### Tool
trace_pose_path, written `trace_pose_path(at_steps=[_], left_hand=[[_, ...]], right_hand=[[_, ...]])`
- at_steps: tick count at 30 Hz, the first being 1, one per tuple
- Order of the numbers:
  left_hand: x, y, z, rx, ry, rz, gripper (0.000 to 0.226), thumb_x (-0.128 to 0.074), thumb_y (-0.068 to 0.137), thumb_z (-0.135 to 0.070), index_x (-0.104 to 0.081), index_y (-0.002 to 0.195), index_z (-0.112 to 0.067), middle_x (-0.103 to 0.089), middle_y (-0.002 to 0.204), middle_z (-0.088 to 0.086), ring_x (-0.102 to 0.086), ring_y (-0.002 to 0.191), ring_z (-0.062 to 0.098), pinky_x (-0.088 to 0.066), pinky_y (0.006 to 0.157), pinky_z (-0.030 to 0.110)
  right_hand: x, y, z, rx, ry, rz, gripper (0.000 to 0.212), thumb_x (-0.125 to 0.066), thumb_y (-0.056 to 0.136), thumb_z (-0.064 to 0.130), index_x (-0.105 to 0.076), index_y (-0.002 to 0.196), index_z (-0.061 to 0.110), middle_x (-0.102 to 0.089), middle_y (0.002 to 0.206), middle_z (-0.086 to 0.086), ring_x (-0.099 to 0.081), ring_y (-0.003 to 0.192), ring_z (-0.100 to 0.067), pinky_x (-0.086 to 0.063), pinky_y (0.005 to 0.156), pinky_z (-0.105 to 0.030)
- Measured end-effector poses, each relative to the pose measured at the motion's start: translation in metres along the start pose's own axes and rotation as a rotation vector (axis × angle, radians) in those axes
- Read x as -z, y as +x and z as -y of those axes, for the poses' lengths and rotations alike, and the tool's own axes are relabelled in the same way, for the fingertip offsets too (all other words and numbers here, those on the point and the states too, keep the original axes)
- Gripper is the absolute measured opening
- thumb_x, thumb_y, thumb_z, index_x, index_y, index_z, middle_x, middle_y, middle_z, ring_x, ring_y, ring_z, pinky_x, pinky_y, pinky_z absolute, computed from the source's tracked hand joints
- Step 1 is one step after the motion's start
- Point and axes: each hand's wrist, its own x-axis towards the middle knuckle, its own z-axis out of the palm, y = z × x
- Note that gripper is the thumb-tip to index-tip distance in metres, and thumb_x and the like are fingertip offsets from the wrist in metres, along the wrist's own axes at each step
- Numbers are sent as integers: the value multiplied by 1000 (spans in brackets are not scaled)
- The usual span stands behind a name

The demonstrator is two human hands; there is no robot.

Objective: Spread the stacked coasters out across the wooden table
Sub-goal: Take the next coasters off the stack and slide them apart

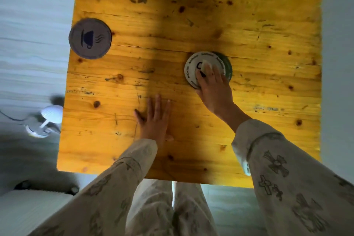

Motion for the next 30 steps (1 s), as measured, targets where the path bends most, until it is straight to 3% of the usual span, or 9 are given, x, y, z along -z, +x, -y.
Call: trace_pose_path(at_steps=[4,8,18,22,26,28,30], left_hand=[[3,-2,0,13,-23,9,122,-72,65,-44,24,138,-27,30,151,8,26,138,32,1,104,73],[3,-1,0,23,-22,22,122,-72,65,-43,25,137,-27,31,151,6,27,138,32,1,104,73],[-4,5,2,31,-55,22,126,-74,63,-46,28,135,-33,36,148,2,31,136,29,6,103,72],[-2,2,5,6,-119,-10,123,-76,62,-43,20,139,-32,31,151,1,29,137,27,8,104,70],[-15,-23,4,-47,-188,-206,94,-67,75,-37,-4,144,-22,9,157,5,13,142,30,1,114,60],[-33,-46,-1,-50,-286,-289,71,-51,87,-35,-12,144,-17,0,157,8,7,143,29,-1,117,54],[-54,-68,-8,-50,-326,-292,67,-44,90,-38,-10,144,-18,1,156,10,6,144,29,1,118,52]], right_hand=[[2,-2,0,-4,27,19,52,-27,98,38,-13,145,20,-9,158,-11,-8,145,-35,-18,116,-53],[8,-9,3,8,73,-6,46,-24,99,34,-23,142,18,-23,155,-10,-20,142,-33,-27,112,-51],[-48,-134,48,63,122,134,49,-26,98,37,-23,143,19,-24,155,-8,-22,143,-27,-32,110,-45],[-51,-154,57,98,151,184,42,-41,94,37,-38,132,19,-25,153,-10,-22,141,-30,-40,102,-46],[-35,-127,44,82,183,90,37,-42,95,24,-42,130,15,-36,146,-6,-32,135,-25,-37,105,-43],[-26,-108,38,97,191,90,45,-45,94,15,-34,137,15,-31,150,-7,-27,139,-26,-34,109,-44],[-20,-91,36,123,196,168,53,-44,94,10,-24,142,15,-19,156,-7,-17,143,-27,-28,114,-47]])
